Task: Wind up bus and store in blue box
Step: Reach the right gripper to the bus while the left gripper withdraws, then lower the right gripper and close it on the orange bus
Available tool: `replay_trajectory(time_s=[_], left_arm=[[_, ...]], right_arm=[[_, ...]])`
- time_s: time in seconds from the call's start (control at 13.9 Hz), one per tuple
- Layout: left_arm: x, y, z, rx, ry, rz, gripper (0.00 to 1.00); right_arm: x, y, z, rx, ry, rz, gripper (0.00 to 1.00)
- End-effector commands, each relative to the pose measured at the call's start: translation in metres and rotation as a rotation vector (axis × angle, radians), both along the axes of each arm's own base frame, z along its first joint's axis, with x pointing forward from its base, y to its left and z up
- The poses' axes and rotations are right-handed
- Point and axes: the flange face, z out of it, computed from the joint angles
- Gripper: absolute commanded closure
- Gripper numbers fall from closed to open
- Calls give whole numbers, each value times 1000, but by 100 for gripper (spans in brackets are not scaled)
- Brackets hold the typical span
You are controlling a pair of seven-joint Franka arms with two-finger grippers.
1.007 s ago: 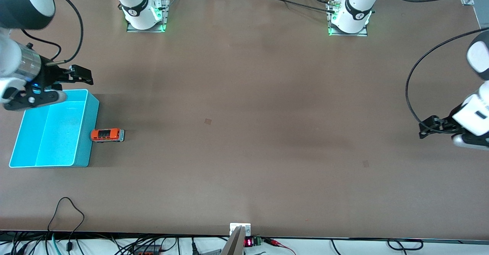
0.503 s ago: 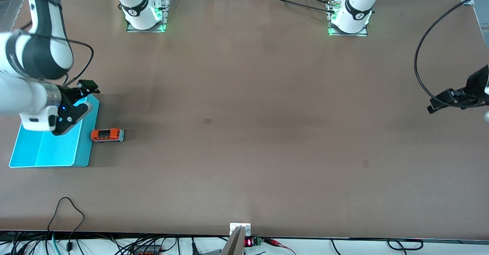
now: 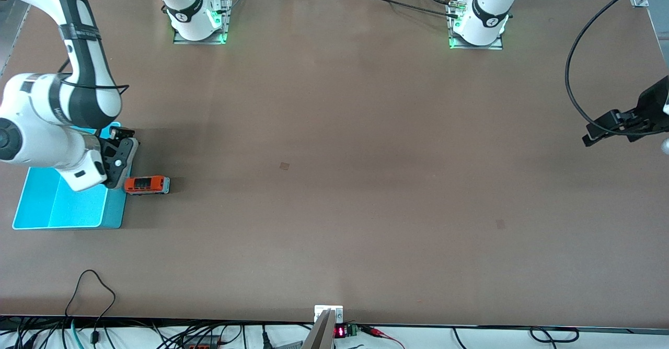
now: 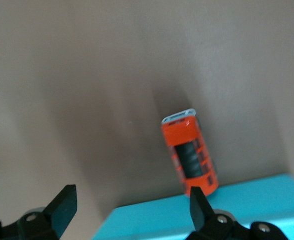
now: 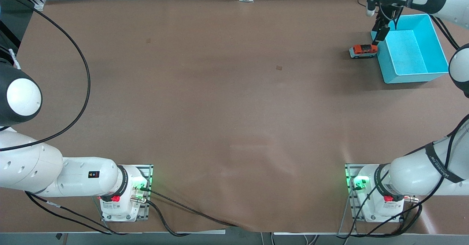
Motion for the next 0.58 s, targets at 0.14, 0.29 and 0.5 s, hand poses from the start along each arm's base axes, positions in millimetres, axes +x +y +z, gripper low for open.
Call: replay_trajectory(time_s=[0.14, 0.29, 0.5], left_arm=[[-12, 0, 3, 1, 2, -33, 0], [-12, 1, 0, 1, 7, -30, 0], [-13, 1, 5, 6, 21, -36, 0]], right_arm=[[-13, -2, -28, -6, -134, 90, 0], [-18, -5, -49, -9, -204, 95, 0], [-8, -13, -58, -10, -243, 174, 0]])
